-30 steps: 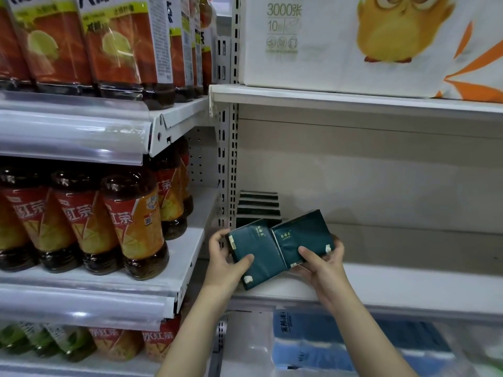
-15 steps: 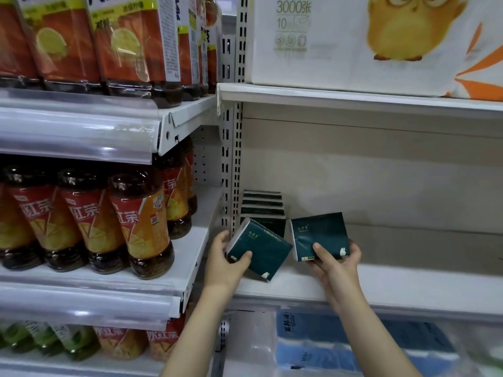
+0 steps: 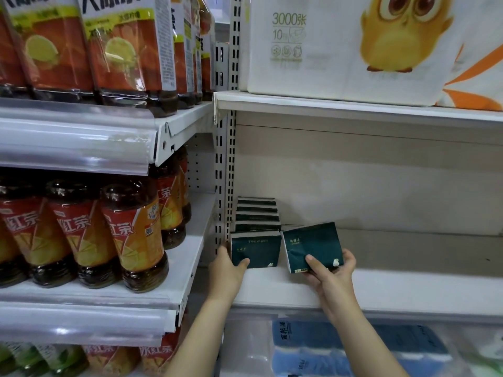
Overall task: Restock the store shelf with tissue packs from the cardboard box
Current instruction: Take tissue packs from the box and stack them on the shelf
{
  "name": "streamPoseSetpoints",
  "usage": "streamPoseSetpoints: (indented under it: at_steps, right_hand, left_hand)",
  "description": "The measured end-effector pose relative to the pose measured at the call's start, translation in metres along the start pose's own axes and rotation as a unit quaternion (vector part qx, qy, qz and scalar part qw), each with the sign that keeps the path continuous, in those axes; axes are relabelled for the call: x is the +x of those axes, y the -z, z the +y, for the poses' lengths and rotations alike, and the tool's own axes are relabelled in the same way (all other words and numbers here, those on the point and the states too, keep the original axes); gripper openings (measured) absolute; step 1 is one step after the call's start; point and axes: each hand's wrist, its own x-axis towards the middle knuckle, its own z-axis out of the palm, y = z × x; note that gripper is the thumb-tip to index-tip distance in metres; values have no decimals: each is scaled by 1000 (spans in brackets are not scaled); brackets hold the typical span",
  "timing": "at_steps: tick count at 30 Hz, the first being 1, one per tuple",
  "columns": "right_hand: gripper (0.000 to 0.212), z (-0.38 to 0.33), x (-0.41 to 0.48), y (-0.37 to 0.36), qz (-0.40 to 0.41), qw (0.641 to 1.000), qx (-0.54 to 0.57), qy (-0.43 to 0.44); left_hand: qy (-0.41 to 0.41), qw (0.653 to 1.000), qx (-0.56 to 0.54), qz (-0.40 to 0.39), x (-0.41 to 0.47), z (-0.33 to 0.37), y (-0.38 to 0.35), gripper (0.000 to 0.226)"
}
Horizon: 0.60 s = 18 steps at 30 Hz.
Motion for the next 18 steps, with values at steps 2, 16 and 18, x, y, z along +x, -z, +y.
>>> streamPoseSetpoints:
  at_steps: [2,16,18]
  right_hand:
    - [65,-1,0,0,0,1000,0,0]
    - [49,-6,2,2,8,998,66,-14]
    - [50,-6,1,2,-17,999,36,-16]
  left_hand:
    - [5,1000,26,0,4,0,-1,27]
    - [-1,998,37,-41,14,1,-2,37]
    - [-6,999,32,-21,7,1,1,43]
